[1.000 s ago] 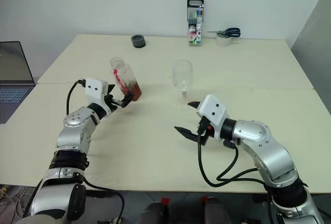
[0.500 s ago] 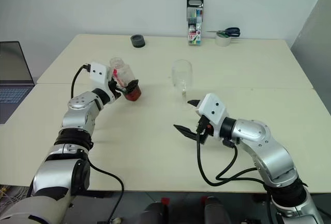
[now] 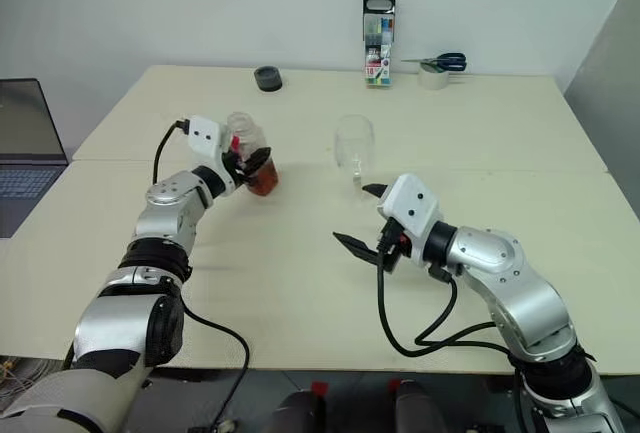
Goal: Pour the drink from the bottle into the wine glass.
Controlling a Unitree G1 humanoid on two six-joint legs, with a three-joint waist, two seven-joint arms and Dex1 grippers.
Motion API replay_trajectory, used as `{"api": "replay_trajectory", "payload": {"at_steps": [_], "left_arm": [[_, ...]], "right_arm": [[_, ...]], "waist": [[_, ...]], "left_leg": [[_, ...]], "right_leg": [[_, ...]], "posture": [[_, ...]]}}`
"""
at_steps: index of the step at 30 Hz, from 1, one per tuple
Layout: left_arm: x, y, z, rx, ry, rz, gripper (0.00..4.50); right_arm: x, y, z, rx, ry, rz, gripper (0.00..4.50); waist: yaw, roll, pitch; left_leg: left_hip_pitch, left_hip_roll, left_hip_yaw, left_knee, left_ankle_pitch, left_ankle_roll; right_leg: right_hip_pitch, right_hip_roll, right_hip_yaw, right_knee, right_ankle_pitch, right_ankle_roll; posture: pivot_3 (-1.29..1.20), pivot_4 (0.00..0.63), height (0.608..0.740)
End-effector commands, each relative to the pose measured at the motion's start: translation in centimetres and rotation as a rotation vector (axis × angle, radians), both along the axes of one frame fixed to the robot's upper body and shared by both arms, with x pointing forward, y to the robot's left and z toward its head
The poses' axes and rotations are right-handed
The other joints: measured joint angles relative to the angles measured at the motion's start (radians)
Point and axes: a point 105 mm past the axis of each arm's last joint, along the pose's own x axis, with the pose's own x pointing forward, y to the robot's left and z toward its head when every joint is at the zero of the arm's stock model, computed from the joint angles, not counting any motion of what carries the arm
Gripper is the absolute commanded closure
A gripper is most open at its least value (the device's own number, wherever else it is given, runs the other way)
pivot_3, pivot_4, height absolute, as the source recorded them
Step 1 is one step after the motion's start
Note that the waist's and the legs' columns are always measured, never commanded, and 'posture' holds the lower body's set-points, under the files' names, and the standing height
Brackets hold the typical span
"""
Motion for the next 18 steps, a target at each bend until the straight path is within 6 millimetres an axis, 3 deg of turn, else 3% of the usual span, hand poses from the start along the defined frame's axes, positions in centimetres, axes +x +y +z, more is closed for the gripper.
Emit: {"api": "replay_trajectory", "payload": {"at_steps": [1, 10, 18], "left_arm": [[-0.4, -3.8, 4.4, 0.118, -0.186, -0.121, 2.69], [-0.7, -8.0, 10.0, 0.354, -0.424, -0.172, 2.69], [-0.7, -9.6, 11.5, 0.58, -0.587, -0.18, 2.69]], "right_arm": [[-0.3, -0.8, 3.1, 0.086, -0.089, -0.038, 0.0], [0.6, -3.2, 4.4, 0.148, -0.087, -0.157, 0.0], [0.8, -3.7, 4.6, 0.181, -0.093, -0.183, 0.0]], "waist": [[0.004, -0.001, 0.001], [0.0, -0.002, 0.001], [-0.005, -0.002, 0.001]], "left_leg": [[0.0, 0.0, 0.0, 0.0, 0.0, 0.0], [0.0, 0.0, 0.002, 0.0, 0.0, 0.0], [0.0, 0.0, 0.002, -0.001, 0.0, 0.001]], "right_leg": [[0.0, 0.0, 0.0, 0.0, 0.0, 0.0], [-0.001, 0.0, 0.001, 0.0, 0.0, 0.0], [-0.001, 0.0, 0.001, 0.0, 0.0, 0.0]], "posture": [[0.0, 0.15, 0.74], [0.0, 0.15, 0.74], [0.0, 0.15, 0.74]]}}
